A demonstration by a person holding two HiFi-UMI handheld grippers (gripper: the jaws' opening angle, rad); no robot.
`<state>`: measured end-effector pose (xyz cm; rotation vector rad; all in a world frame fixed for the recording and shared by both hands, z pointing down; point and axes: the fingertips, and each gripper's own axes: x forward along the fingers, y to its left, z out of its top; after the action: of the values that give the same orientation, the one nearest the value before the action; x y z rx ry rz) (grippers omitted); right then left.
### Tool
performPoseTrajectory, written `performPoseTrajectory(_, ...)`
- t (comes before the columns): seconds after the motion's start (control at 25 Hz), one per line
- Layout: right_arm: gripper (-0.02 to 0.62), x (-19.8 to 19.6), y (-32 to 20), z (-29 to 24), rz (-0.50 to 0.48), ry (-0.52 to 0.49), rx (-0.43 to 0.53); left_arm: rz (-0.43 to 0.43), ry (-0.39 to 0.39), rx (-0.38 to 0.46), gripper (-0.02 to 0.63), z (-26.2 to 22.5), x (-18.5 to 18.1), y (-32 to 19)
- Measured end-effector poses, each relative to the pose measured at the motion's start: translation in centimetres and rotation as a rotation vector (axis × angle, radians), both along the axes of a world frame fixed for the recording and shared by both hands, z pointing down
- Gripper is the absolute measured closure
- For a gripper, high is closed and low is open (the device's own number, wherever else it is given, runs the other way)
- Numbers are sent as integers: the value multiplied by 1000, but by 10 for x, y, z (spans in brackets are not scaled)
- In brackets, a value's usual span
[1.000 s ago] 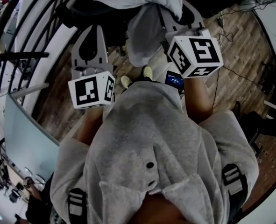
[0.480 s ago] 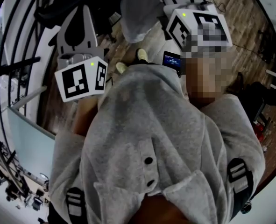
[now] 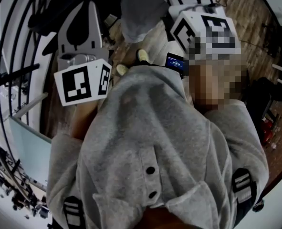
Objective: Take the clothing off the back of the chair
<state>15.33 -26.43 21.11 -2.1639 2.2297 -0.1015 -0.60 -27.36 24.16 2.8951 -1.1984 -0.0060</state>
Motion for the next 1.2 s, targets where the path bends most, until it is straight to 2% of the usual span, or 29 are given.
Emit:
performPoseTrajectory(0.24, 494, 14, 4, 1, 49, -5, 7, 21, 0, -1, 595, 3, 8, -4)
performPoseTrajectory(0.52, 494, 71, 36, 1, 127, -2, 4, 54, -8, 5, 595, -2, 50, 14)
performPoseTrajectory(1.2, 494, 118, 77, 11, 290, 6, -10, 166, -6, -1, 595, -2, 89, 20)
